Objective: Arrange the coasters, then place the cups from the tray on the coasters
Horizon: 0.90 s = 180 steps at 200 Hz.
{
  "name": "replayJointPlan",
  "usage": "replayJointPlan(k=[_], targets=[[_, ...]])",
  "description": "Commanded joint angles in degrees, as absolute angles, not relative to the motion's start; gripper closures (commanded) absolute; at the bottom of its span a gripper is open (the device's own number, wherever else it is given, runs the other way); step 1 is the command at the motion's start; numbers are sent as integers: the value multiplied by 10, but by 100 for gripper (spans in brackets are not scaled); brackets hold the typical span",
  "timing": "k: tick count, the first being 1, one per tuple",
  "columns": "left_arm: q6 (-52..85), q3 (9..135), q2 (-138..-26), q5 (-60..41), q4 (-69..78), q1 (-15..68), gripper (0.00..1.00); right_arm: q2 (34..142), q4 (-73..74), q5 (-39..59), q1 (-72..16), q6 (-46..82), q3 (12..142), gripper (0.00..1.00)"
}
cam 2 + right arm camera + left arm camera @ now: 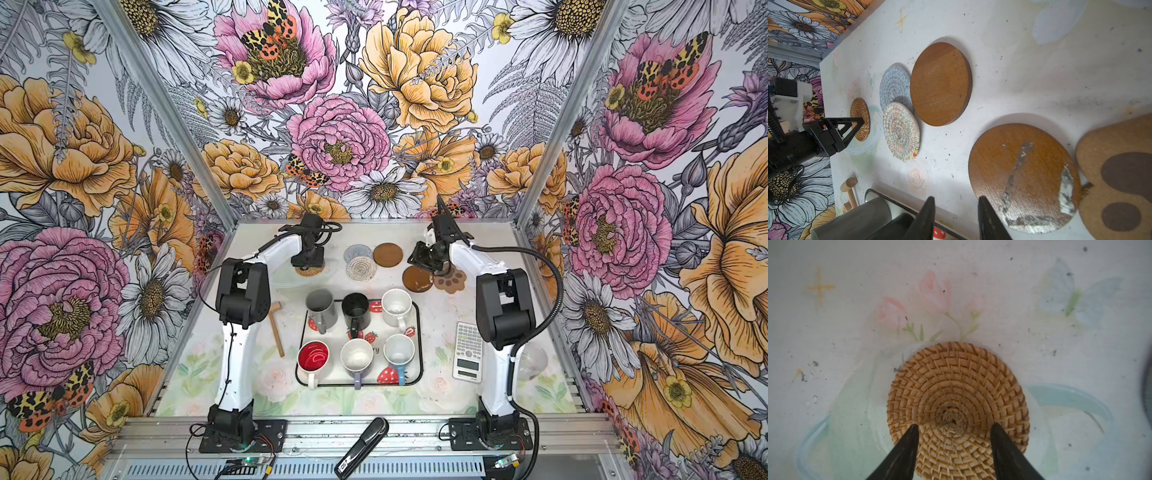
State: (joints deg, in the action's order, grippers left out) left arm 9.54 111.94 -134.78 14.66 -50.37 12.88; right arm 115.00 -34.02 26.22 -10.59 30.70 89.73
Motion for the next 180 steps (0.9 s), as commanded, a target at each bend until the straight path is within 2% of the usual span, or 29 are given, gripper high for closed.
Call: replayJointPlan(k=[1,41,98,141,180], targets=[[94,1125,-1373,161,-531,120,42,1139,-341,267,-112,314,917,63],[93,1129,-1360,165,-532,119,42,1166,-341,292,-121,310,951,64],[93,1198,-1321,138,-559,123,39,1224,-342,333,-153,310,1029,65],[88,1183,-1276,124,-557,164,38,1278,-343,361,-174,311,1061,63],[96,1174,-1282,57,-548,196,38,1324,-344,370,-189,319,1099,62]])
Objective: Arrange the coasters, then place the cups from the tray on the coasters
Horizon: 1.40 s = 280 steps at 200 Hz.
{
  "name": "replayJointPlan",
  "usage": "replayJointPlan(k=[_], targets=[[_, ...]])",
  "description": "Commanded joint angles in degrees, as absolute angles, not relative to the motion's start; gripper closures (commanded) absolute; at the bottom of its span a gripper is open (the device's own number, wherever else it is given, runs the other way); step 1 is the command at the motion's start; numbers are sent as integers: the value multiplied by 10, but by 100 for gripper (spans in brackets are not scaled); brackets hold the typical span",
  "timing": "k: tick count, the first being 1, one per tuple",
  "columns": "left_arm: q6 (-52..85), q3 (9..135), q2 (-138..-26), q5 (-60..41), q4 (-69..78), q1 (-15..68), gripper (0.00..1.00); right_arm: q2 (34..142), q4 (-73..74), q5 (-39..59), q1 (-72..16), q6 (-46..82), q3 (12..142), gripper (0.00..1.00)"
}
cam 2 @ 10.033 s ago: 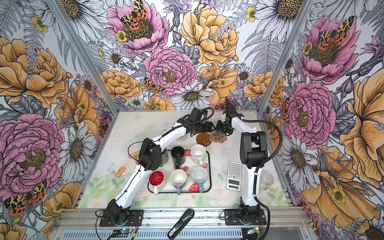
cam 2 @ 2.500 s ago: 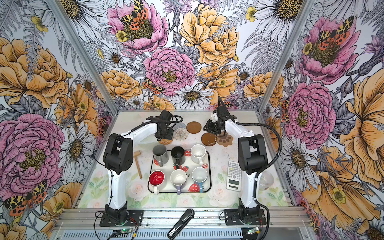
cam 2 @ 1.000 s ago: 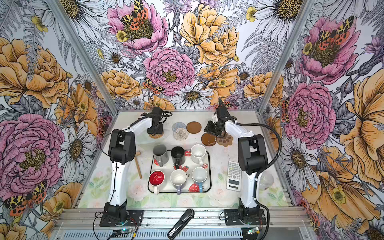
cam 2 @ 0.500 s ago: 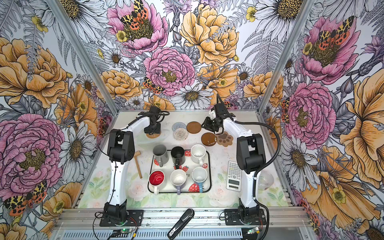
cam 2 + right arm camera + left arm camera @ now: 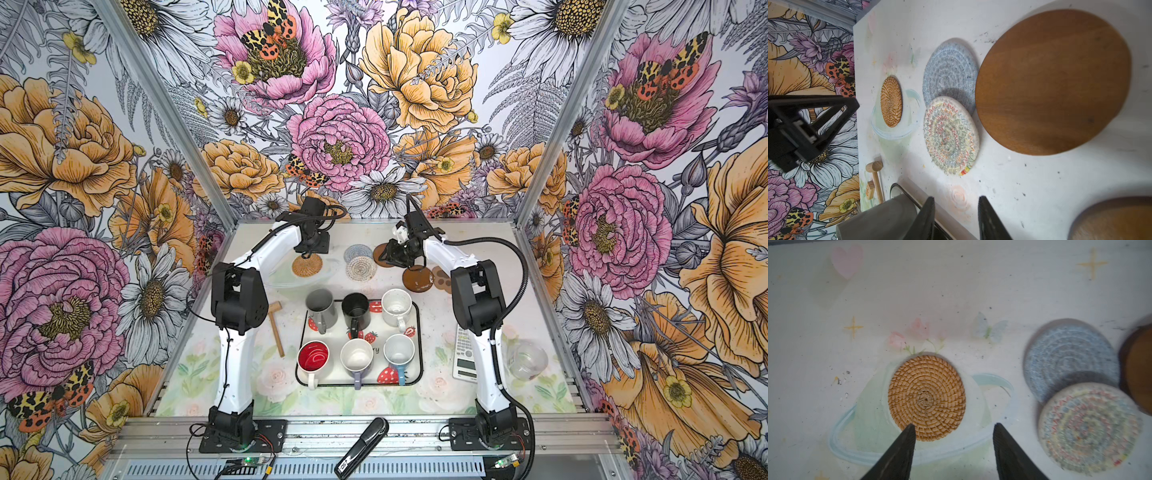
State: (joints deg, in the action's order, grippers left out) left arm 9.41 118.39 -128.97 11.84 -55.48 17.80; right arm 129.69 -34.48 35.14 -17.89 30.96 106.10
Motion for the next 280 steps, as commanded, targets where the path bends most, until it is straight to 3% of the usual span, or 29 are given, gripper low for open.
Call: replayJointPlan(k=[1,100,219,254,280], targets=[[96,1175,-1283,53,-547,196,38,1325,-344,371,-189,320,1100,62],[129,1151,-1342,-136,-429,189,39,1382,-346,362,-200,339,1129,60],[134,1153,-1376,-151,-425,182,39,1435,-360,362,-201,354,1172,59],[134,1148,-1373,-159,-425,182,39,1441,-359,366,-205,357,1178,63],[134,1139,-1369,-157,-425,186,40,1443,-359,371,-210,357,1183,75]])
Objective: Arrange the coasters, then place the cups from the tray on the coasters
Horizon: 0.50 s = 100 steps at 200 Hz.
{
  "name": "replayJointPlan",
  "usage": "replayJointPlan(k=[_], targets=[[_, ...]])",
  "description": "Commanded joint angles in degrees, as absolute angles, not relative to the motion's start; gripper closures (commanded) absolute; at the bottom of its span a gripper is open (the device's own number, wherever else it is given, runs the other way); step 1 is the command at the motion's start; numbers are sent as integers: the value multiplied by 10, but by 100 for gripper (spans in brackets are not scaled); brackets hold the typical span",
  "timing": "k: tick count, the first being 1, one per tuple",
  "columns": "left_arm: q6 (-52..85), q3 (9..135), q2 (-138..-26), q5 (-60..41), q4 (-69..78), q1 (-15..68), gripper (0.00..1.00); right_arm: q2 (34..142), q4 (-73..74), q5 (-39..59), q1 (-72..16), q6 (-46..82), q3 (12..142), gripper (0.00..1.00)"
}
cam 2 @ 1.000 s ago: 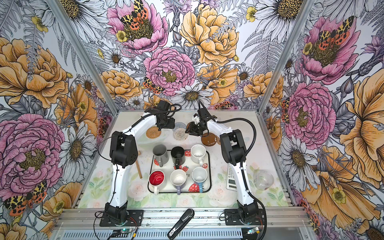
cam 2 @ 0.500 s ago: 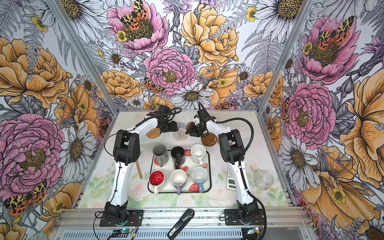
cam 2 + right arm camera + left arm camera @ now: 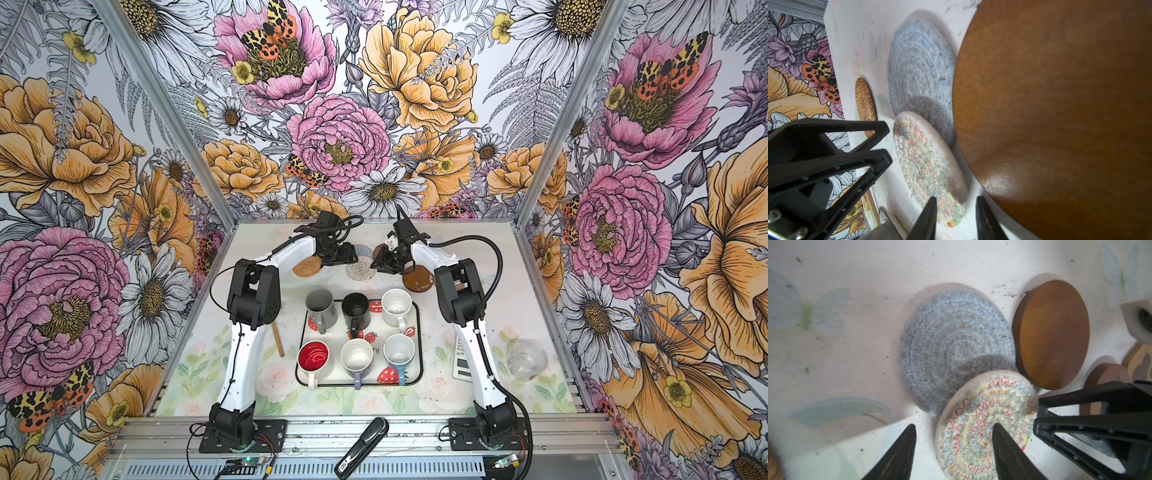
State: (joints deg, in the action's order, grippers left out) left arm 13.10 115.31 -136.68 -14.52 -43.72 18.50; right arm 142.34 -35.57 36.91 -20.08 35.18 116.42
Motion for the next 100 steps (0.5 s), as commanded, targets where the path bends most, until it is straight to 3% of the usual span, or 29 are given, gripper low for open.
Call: replayJointPlan(k=[1,57,100], targets=[[134,1138,-1369,-157,-425,186,40,1444,-359,372,-210,357,1183,76],[132,1113,-1353,-153,-424,186,40,1436,-359,380,-216,359,1184,93],[131,1088,-1314,-144,-414,181,40,1426,-359,386,-227,355,1186,100]])
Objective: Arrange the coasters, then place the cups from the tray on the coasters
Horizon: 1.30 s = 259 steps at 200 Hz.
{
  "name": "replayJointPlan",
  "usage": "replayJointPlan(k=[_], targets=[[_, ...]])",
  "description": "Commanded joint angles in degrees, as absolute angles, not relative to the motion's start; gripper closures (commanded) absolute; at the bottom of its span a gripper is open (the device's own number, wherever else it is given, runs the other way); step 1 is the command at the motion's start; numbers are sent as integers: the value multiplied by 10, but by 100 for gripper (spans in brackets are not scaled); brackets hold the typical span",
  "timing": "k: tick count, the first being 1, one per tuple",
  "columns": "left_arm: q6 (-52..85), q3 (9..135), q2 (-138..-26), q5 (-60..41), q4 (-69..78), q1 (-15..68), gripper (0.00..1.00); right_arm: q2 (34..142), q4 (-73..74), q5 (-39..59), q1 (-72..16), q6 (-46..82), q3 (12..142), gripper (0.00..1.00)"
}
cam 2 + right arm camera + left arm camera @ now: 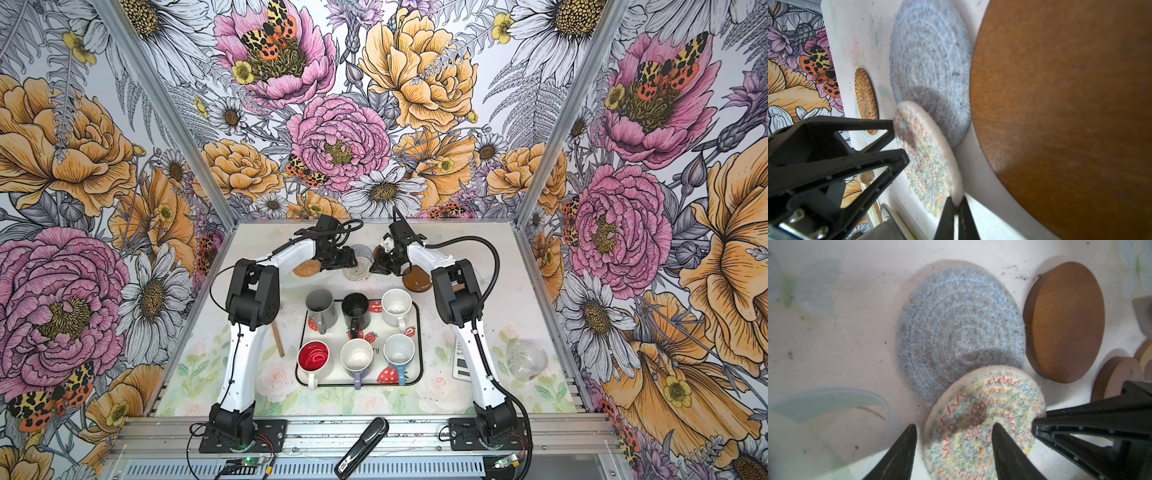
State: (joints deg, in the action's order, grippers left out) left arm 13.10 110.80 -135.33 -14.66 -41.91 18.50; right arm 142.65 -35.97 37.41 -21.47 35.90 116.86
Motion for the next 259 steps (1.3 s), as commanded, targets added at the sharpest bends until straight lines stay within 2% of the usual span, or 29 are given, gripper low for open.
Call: replayJointPlan(k=[1,97,234,243,259], targets=[[131,1087,-1312,-144,-413,182,40,1426,-359,386,-227,355,1187,100],[131,991,-1213,-112,-392,153,39,1457,-359,399,-256,375,1245,100],[132,965,-1225,-116,-370,116,39,1542,-359,401,-271,426,1359,100],[132,963,-1222,-117,-369,117,39,1546,-359,400,-272,428,1365,97],[132,959,-1220,-119,-367,117,39,1551,-359,402,-272,430,1374,85]])
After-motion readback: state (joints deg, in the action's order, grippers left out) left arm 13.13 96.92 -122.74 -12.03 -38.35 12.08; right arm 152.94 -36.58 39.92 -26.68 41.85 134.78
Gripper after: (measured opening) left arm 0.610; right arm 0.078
